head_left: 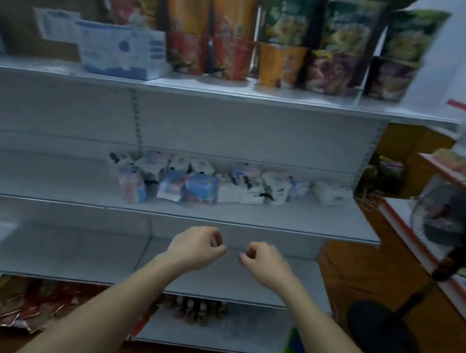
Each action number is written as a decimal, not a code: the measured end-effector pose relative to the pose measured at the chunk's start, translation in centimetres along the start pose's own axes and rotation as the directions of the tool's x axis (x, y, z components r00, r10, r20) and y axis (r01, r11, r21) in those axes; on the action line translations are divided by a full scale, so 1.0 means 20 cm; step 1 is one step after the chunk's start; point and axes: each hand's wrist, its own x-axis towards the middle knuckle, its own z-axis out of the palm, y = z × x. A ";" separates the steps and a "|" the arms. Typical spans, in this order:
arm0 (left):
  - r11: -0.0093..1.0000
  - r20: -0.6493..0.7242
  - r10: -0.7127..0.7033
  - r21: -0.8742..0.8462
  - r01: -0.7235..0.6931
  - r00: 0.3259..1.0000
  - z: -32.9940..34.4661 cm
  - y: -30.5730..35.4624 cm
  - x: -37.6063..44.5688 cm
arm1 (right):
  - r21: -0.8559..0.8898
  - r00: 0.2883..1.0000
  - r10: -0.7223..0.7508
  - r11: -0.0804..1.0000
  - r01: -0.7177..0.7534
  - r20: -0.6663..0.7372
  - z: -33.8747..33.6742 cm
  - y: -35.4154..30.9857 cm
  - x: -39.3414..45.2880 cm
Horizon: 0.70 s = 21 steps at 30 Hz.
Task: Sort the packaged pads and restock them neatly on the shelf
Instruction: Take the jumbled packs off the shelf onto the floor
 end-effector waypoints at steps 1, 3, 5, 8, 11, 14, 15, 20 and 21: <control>1.000 0.009 0.013 -0.003 -0.013 1.000 0.02 0.10 0.03 | 0.006 1.000 0.016 1.000 -0.016 -0.007 -0.06 0.09 -0.01; 0.999 0.018 0.036 -0.008 -0.036 0.999 0.06 0.27 0.08 | 0.021 0.999 0.042 0.999 -0.041 -0.029 -0.16 0.25 -0.02; 0.998 0.013 0.060 -0.012 -0.060 0.998 0.09 0.40 0.13 | 0.038 0.996 0.056 0.998 -0.053 -0.064 -0.23 0.37 -0.01; 0.995 0.003 0.094 -0.018 -0.094 0.996 0.12 0.54 0.22 | 0.080 0.991 0.071 0.995 -0.062 -0.118 -0.31 0.51 0.04; 0.992 -0.017 0.120 -0.027 -0.121 0.993 0.15 0.61 0.33 | 0.122 0.990 0.078 0.991 -0.064 -0.118 -0.32 0.60 0.13; 0.991 -0.010 0.135 -0.024 -0.135 0.991 0.19 0.64 0.48 | 0.161 0.996 0.086 0.984 -0.079 -0.037 -0.29 0.68 0.25; 0.990 0.010 0.135 -0.034 -0.135 0.991 0.21 0.64 0.55 | 0.168 0.996 0.089 0.982 -0.086 -0.010 -0.29 0.71 0.29; 0.987 0.069 0.155 -0.064 -0.151 0.985 0.25 0.67 1.00 | 0.151 0.993 0.119 0.982 -0.117 0.001 -0.41 0.87 0.57; 0.984 0.060 0.165 -0.071 -0.160 0.985 0.26 0.67 1.11 | 0.151 0.993 0.118 0.982 -0.113 -0.019 -0.46 0.91 0.64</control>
